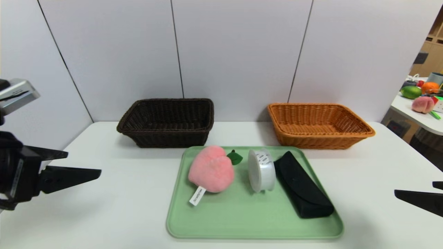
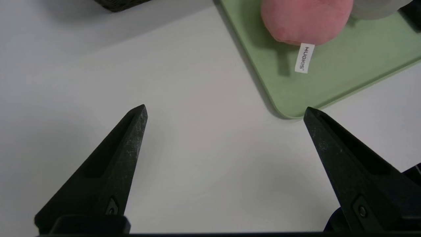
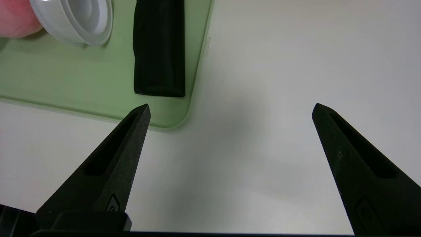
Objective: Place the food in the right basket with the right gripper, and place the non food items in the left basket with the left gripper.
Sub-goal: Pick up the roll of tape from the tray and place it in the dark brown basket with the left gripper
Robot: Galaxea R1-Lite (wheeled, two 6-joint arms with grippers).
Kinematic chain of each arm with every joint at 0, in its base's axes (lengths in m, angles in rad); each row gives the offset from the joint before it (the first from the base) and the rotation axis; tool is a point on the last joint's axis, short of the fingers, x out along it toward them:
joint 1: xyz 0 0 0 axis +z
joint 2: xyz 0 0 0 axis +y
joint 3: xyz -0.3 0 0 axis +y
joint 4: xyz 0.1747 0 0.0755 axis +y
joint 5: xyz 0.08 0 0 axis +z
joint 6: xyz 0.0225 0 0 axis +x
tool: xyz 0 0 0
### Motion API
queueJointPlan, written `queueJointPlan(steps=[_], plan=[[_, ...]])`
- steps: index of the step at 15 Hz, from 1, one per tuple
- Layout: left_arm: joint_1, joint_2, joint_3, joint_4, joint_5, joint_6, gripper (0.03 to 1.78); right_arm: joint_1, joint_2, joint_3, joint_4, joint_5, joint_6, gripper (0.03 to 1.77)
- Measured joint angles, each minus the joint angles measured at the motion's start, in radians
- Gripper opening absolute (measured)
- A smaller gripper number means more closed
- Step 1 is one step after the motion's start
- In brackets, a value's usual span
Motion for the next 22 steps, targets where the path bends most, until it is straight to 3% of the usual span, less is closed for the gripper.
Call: queueJointPlan(steps=[3, 8, 22], plan=[[-0.109, 0.124, -0.054, -0.026, -0.02, 0.001, 1.69, 0.011, 0.087, -0.025, -0.002, 0.055, -0.037, 1.7], [-0.25, 0.263, -0.065, -0.103, -0.02, -0.01, 1.69, 0.057, 0.161, -0.031, -0.027, 0.06, -0.037, 1.7], [-0.333, 0.33, -0.054, -0.106, -0.009, -0.013, 1.69, 0.097, 0.233, -0.052, -0.029, 0.046, -0.037, 1.7]])
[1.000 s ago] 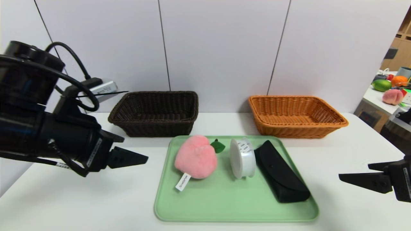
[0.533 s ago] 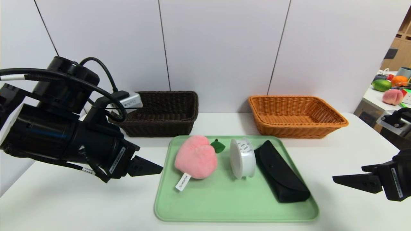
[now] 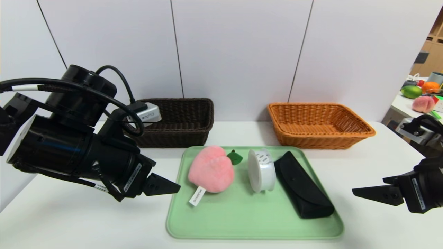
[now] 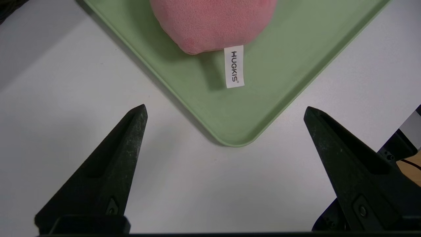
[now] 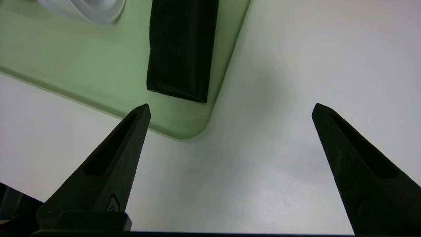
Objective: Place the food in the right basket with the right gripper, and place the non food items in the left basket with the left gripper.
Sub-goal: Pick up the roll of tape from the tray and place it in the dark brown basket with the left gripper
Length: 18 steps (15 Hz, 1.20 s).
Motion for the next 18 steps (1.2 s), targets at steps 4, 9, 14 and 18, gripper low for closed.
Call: queueJointPlan(steps=[4, 9, 14, 18], plan=[[-0.005, -0.001, -0.008, -0.018, 0.0, -0.001, 1.69, 0.015, 0.009, -0.001, 0.0, 0.0, 0.002, 1.7], [-0.017, 0.0, 0.0, -0.078, -0.001, -0.013, 1.69, 0.016, 0.017, 0.0, 0.0, 0.0, 0.004, 1.7], [-0.033, 0.001, 0.002, -0.077, -0.001, -0.017, 1.69, 0.016, 0.019, -0.007, 0.0, 0.0, 0.003, 1.7], [-0.041, -0.003, 0.0, -0.081, -0.001, -0.01, 1.69, 0.017, 0.017, -0.012, 0.0, 0.0, 0.002, 1.7]])
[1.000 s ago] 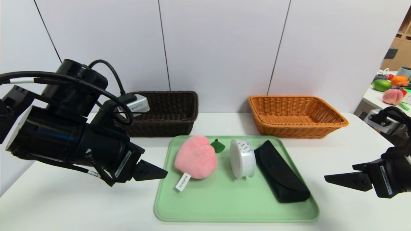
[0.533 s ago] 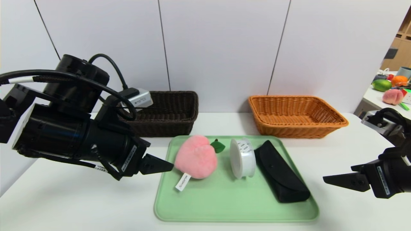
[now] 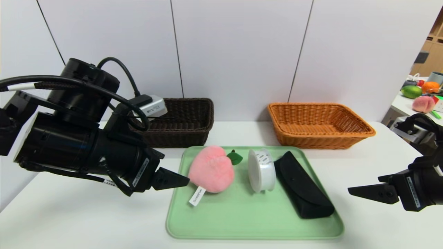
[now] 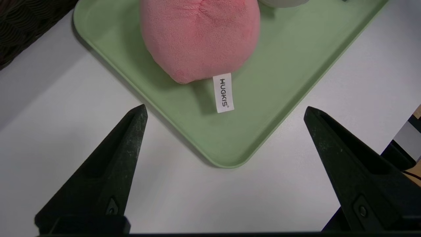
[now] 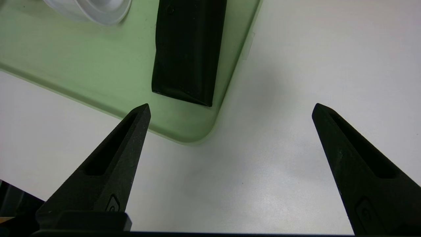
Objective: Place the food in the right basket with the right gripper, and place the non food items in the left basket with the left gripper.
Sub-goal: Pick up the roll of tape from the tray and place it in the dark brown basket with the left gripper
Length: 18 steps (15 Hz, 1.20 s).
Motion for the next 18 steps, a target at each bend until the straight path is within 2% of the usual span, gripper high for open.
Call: queueJointPlan(steps=[11, 15, 18], plan=[[-0.011, -0.039, 0.036, -0.011, -0.004, 0.007, 1.69, 0.011, -0.009, -0.03, 0.0, -0.02, 0.0, 1.7], [-0.011, -0.044, 0.037, -0.011, -0.001, 0.001, 1.69, 0.07, 0.011, -0.08, 0.003, -0.026, 0.007, 1.7], [-0.011, -0.048, 0.042, -0.012, 0.001, 0.0, 1.69, 0.135, 0.048, -0.132, 0.005, -0.074, 0.016, 1.7]])
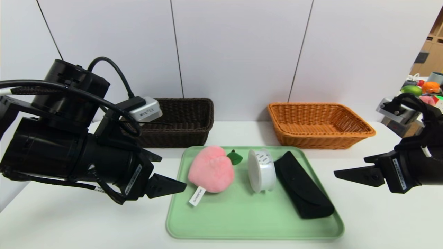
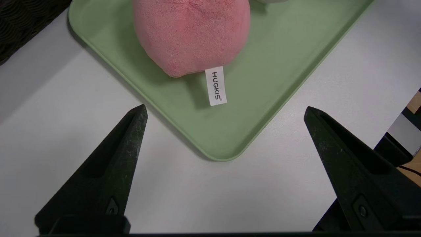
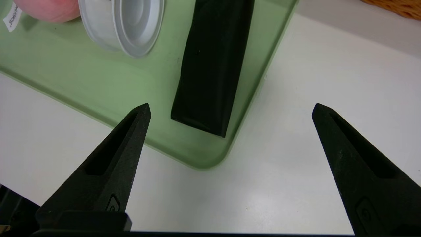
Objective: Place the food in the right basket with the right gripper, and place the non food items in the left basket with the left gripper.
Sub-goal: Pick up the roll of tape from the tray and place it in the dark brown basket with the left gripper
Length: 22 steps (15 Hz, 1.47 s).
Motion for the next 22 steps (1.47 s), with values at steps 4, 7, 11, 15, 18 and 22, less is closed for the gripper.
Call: queueJointPlan(steps=[4, 7, 11, 15, 18, 22], plan=[[0.0, -0.003, 0.001, 0.0, 0.0, -0.003, 1.69, 0.073, 0.049, -0.045, -0.002, -0.033, 0.031, 1.7], [-0.017, 0.021, -0.035, -0.019, -0.001, -0.006, 1.69, 0.081, 0.074, -0.045, -0.001, -0.033, 0.037, 1.7], [-0.106, 0.141, -0.181, -0.013, 0.075, -0.024, 1.69, 0.084, 0.096, -0.043, -0.001, -0.033, 0.037, 1.7], [-0.212, 0.279, -0.335, 0.008, 0.197, -0.172, 1.69, 0.086, 0.112, -0.032, -0.003, -0.034, 0.073, 1.7], [-0.275, 0.361, -0.456, 0.078, 0.282, -0.265, 1.69, 0.086, 0.116, -0.023, -0.004, -0.037, 0.075, 1.7], [-0.343, 0.467, -0.659, 0.205, 0.372, -0.353, 1.69, 0.085, 0.12, -0.023, -0.004, -0.039, 0.076, 1.7]])
